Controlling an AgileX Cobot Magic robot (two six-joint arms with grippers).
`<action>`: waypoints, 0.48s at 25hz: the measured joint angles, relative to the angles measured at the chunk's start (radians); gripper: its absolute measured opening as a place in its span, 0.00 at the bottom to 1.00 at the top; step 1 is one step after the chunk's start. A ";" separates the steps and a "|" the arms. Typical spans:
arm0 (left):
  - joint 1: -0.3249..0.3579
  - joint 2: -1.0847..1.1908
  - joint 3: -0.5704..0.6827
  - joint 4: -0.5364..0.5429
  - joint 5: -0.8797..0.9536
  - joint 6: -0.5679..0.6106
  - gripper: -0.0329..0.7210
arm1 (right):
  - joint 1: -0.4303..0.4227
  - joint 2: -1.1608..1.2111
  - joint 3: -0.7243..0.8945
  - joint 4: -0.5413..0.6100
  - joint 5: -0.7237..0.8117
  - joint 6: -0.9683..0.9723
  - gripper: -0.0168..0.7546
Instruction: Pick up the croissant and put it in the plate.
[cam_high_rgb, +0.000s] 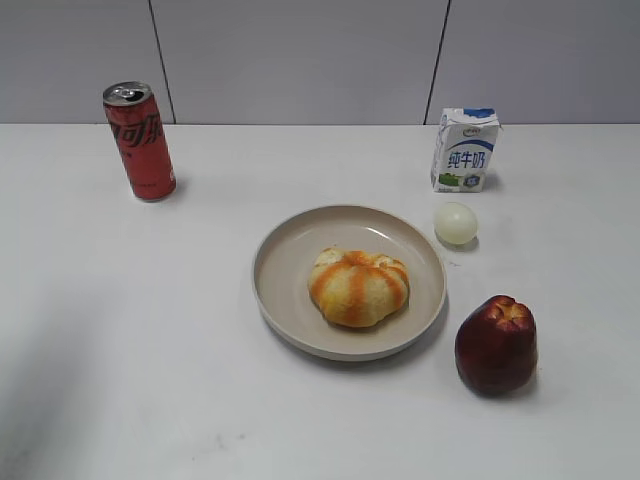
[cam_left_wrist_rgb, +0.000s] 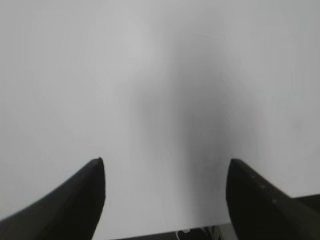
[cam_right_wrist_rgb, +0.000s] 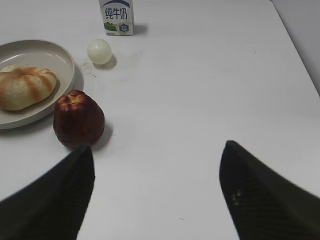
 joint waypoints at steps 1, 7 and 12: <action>0.000 -0.039 0.044 0.000 0.000 0.000 0.80 | 0.000 0.000 0.000 0.000 0.000 0.000 0.78; 0.000 -0.238 0.281 0.000 -0.043 0.000 0.80 | 0.000 0.000 0.000 0.000 0.000 -0.001 0.78; 0.000 -0.381 0.434 0.002 -0.080 -0.003 0.80 | 0.000 0.000 0.000 0.000 0.000 -0.001 0.78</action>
